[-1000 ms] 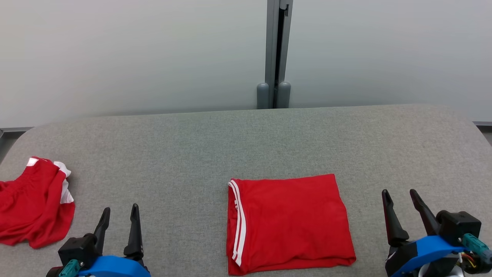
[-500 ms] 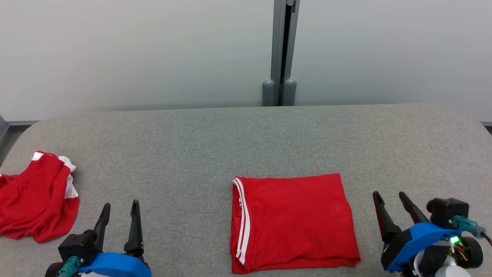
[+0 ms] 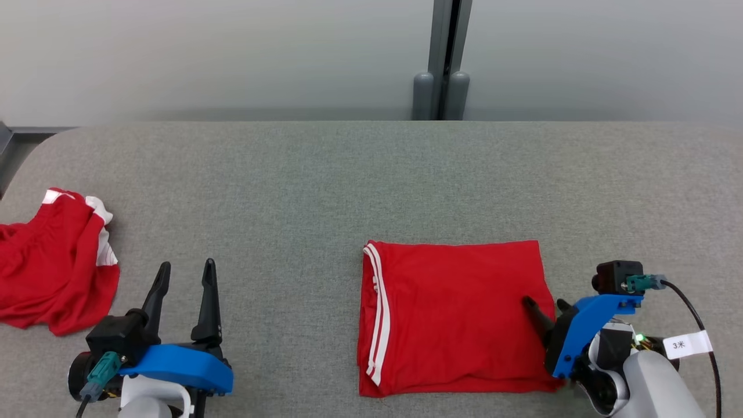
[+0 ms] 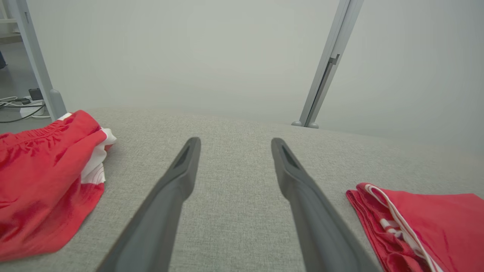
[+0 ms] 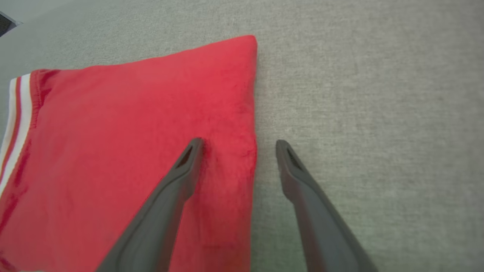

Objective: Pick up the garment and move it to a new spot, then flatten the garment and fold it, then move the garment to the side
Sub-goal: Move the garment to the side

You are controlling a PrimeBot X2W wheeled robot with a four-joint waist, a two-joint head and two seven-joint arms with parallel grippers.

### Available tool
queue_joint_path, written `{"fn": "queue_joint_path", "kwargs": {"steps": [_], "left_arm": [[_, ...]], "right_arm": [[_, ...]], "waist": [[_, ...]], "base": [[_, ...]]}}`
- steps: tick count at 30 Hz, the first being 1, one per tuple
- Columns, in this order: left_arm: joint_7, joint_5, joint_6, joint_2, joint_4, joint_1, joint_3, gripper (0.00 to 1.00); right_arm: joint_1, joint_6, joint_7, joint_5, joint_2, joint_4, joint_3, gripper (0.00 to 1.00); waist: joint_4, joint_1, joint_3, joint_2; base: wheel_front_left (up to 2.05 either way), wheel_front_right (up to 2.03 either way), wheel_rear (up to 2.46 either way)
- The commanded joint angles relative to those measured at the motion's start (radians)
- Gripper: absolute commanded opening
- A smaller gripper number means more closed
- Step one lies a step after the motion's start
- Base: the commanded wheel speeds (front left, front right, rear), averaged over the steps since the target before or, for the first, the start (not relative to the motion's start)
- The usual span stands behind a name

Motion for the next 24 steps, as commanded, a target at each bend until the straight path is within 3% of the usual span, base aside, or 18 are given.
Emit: {"fn": "queue_joint_path", "kwargs": {"steps": [1,9,11,19,24], "left_arm": [[-0.004,0.006,-0.002,-0.001,-0.005,-0.019,0.004,1.0],[-0.004,0.015,-0.007,-0.006,-0.017,-0.032,0.015,1.0],[-0.004,0.017,-0.007,-0.011,-0.018,-0.032,0.015,1.0],[-0.004,0.023,-0.011,-0.017,-0.025,-0.037,0.023,1.0],[-0.004,0.034,-0.011,-0.013,-0.046,-0.044,0.031,1.0]], "right_arm": [[-0.033,0.0,-0.008,0.014,-0.003,0.049,0.01,1.0],[-0.071,0.001,0.05,0.024,0.007,0.207,0.09,1.0],[-0.075,0.002,0.061,0.018,0.011,0.217,0.115,0.0],[-0.123,0.0,0.039,-0.063,-0.02,0.167,0.144,0.0],[-0.209,0.0,0.053,-0.101,-0.114,0.081,0.247,0.0]], "waist": [[0.02,-0.0002,0.025,-0.0002],[0.027,-0.0002,0.05,-0.0002],[0.026,-0.0002,0.052,-0.0002],[0.012,-0.0002,0.065,-0.0002],[-0.017,-0.0002,0.096,-0.0002]], "base": [[0.0,0.0,0.0],[0.0,0.0,0.0],[0.0,0.0,0.0],[0.0,0.0,0.0],[0.0,0.0,0.0]]}}
